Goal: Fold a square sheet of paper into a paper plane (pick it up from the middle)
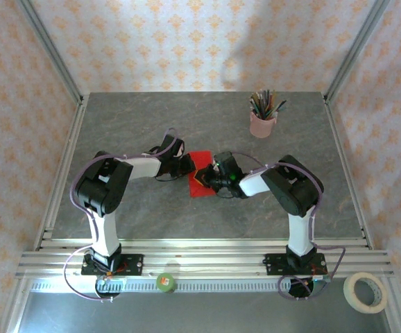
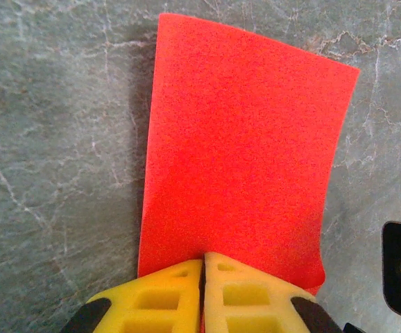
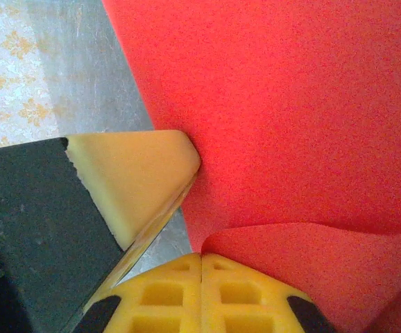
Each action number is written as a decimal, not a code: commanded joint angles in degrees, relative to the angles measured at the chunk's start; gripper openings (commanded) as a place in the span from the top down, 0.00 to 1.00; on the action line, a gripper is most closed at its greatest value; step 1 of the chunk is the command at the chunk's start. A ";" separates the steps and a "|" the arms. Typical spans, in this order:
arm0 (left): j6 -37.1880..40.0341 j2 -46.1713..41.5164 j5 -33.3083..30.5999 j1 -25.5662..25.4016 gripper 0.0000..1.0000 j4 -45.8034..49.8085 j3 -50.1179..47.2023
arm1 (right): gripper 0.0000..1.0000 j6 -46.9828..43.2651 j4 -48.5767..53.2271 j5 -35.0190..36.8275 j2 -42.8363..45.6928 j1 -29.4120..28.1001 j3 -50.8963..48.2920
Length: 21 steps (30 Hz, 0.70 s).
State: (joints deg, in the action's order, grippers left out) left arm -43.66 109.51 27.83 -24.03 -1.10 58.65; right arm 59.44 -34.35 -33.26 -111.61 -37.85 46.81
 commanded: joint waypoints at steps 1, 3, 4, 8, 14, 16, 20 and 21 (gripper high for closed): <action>-0.63 1.40 -3.66 -0.60 0.88 4.29 -2.14 | 1.00 0.41 -0.39 2.10 -0.92 -0.06 -0.65; -0.64 1.33 -3.60 -0.60 0.88 4.33 -2.22 | 1.00 0.41 0.02 2.39 -0.99 -0.04 -0.72; -0.64 1.36 -3.58 -0.53 0.88 4.23 -2.15 | 1.00 0.41 0.11 2.43 -1.01 -0.04 -0.73; -0.57 1.23 -3.57 -0.62 0.88 4.27 -2.05 | 1.00 0.29 0.26 2.32 -1.41 -0.10 -0.66; -0.37 0.50 -3.31 -0.56 0.88 5.07 -0.75 | 1.00 0.06 1.27 2.14 -1.54 -0.04 -1.01; -0.30 0.21 -3.31 -0.36 0.87 5.56 0.51 | 1.00 -0.03 1.71 2.23 -1.54 -0.04 -1.18; -0.78 -4.80 -6.38 0.69 0.83 7.34 3.74 | 1.00 -0.05 2.44 2.32 -1.79 -0.04 -1.37; -1.17 -5.83 -7.63 1.08 0.81 7.73 4.15 | 1.00 -0.13 2.67 2.40 -1.85 -0.04 -1.37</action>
State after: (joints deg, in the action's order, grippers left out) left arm -43.83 107.74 25.08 -23.92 2.96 60.10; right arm 59.57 -34.37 -33.12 -111.87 -37.85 46.81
